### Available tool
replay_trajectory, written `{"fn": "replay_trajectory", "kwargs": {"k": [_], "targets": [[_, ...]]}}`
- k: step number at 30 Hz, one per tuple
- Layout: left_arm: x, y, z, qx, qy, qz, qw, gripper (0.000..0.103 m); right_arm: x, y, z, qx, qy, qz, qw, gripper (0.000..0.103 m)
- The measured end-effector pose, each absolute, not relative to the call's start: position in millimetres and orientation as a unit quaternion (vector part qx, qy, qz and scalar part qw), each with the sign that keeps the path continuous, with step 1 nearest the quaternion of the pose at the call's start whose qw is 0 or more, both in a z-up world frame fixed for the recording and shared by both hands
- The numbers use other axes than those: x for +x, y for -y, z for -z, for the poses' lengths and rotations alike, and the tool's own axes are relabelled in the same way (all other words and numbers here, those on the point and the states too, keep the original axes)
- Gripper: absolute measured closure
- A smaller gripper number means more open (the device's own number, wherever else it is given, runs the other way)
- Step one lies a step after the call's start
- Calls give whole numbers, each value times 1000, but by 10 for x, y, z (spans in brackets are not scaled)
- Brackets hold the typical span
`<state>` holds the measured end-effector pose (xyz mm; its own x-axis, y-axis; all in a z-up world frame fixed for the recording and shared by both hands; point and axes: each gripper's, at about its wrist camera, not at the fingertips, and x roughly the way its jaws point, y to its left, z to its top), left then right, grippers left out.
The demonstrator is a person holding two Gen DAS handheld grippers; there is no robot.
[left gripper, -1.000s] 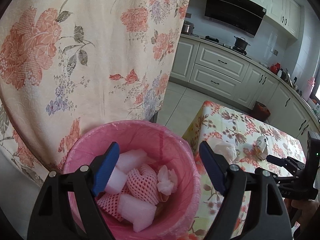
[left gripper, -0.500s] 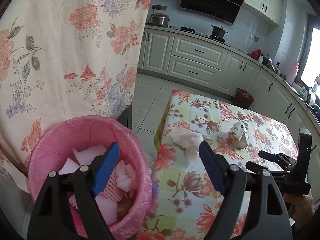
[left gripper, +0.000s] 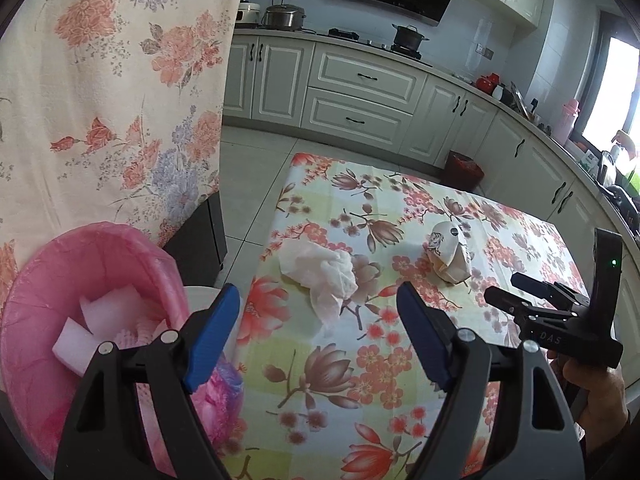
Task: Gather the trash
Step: 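Move both open grippers back toward the tissue and paper cup on the table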
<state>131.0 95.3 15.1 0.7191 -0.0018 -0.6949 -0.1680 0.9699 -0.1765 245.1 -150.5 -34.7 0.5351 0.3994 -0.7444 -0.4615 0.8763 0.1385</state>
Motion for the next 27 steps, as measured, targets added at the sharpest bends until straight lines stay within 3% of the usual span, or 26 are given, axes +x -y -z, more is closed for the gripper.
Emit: {"fn": "replay_trajectory", "kwargs": {"k": [8, 27], "targets": [[1638, -814, 62, -111, -393, -34, 912, 38, 2675, 1452, 380, -40, -411, -246, 877, 26], [2158, -823, 609, -139, -438, -45, 887, 44, 3129, 1199, 615, -58, -432, -242, 867, 26]]}}
